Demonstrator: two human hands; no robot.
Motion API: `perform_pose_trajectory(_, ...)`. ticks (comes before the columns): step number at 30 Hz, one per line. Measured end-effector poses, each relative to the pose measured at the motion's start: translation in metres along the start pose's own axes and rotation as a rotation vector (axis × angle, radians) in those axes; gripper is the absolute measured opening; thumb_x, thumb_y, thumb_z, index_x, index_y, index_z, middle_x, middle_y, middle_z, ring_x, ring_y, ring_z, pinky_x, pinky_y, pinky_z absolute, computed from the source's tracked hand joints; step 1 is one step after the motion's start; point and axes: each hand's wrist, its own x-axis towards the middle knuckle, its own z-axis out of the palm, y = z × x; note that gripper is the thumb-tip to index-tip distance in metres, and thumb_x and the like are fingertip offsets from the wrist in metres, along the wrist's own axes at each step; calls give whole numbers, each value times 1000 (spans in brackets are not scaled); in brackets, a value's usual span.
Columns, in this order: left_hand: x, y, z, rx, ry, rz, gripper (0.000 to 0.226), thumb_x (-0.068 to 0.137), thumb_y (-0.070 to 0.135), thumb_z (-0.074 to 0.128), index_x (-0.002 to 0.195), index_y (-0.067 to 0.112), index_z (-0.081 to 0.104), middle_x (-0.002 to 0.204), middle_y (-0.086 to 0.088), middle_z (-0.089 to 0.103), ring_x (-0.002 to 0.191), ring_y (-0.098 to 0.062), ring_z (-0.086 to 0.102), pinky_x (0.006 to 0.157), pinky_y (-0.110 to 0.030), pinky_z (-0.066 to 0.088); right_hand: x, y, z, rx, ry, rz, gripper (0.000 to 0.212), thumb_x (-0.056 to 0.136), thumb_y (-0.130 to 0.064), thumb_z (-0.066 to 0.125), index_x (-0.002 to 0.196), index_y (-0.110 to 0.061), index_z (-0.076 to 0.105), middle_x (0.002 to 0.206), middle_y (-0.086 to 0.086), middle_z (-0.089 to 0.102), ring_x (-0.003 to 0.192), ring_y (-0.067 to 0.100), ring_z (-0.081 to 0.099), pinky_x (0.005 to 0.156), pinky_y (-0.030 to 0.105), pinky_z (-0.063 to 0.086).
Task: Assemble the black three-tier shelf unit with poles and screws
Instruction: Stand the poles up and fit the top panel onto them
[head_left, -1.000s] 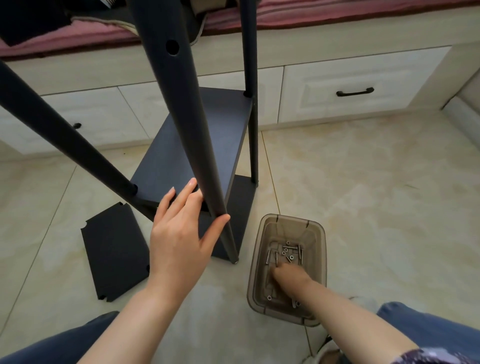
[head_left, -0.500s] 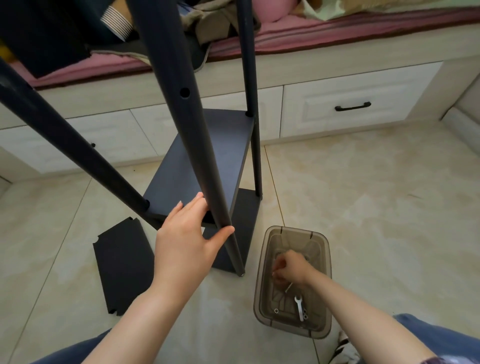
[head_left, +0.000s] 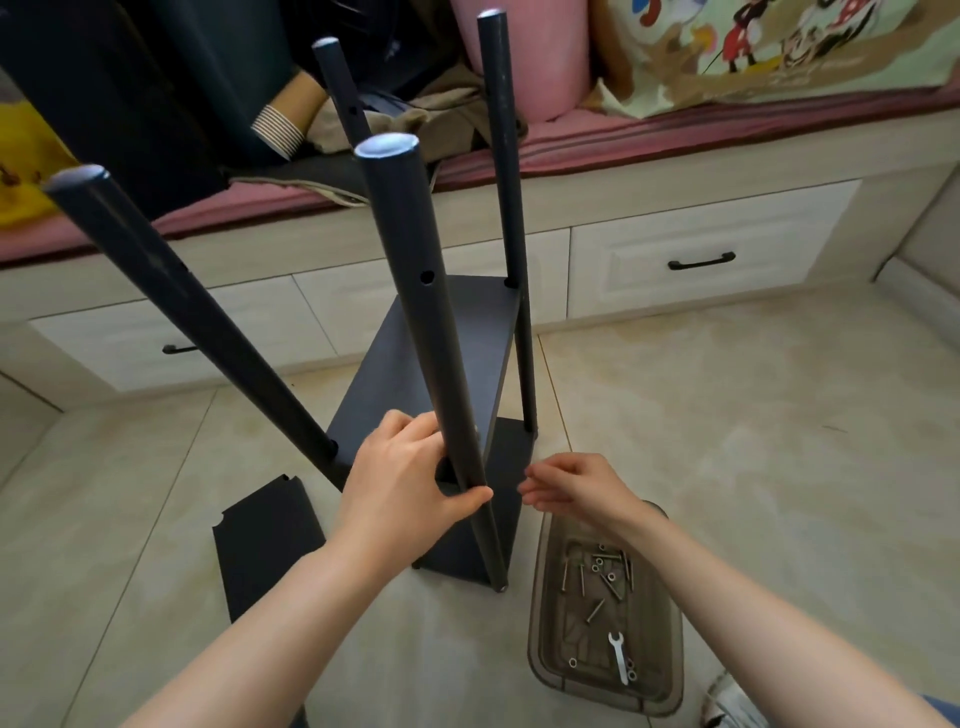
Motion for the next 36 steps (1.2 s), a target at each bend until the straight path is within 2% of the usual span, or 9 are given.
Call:
perform_pose_trajectory(2,5,4,-2,2,-84,-77,54,80,52,78,131,38,63,141,13,48,137,-17,27,122,-55,20,-1,-11,17,63,-1,-16,22,99,-23,59,108,-5,68,96,11,77,90,24,75,73,26,59)
perform_pose_trajectory(5,10,4,-1,-52,-167,-127,54,84,49,76,135,43,59,163,18,21,155,-18,-2,120,-61,-6,1,-21,40,180,13,-19,30,97,-33,62,107,-6,70,97,12,76,91,25,74,73,28,59)
perform_pose_trajectory(9,13,3,0,-109,-228,-132,59,88,46,72,143,43,51,163,21,24,156,-25,-7,115,-67,-12,5,-28,61,308,52,-7,33,99,-34,58,110,-4,67,99,15,76,94,28,74,77,34,60)
perform_pose_trajectory(14,19,-17,-6,-167,-232,-145,62,87,44,74,144,44,49,161,20,30,157,-22,-7,115,-66,-15,12,-22,90,20,176,-13,31,100,-41,52,97,-14,68,83,0,73,79,17,71,67,25,57)
perform_pose_trajectory(18,25,-40,-18,-203,-234,-156,64,85,44,77,143,45,49,159,20,36,157,-20,3,116,-67,-12,17,-18,114,-21,102,-91,31,102,-40,49,95,-15,64,75,2,74,71,16,72,62,18,53)
perform_pose_trajectory(23,32,-78,-40,-279,-262,-165,66,81,43,81,140,46,53,157,25,35,153,-18,25,121,-64,20,27,-27,137,8,34,-120,29,103,-33,48,99,-8,63,73,10,72,66,22,71,63,21,54)
perform_pose_trajectory(27,35,-121,-56,-350,-237,-150,58,76,46,81,127,56,56,146,38,38,128,18,40,121,-33,28,40,-36,161,-16,-19,-146,26,103,-30,50,100,-9,64,74,10,73,68,20,72,64,18,53)
perform_pose_trajectory(30,36,-150,-64,-385,-223,-148,52,71,54,79,115,66,53,124,55,37,98,44,29,98,-3,24,52,-43,177,-29,-40,-139,23,102,-30,52,101,-11,64,76,8,75,71,20,73,65,19,54)
perform_pose_trajectory(36,31,-201,-71,-523,-162,-220,55,58,67,74,111,65,59,127,53,47,110,30,48,83,2,41,80,-47,202,-71,-66,-125,26,98,-37,57,101,-12,62,76,8,76,71,21,75,73,27,54)
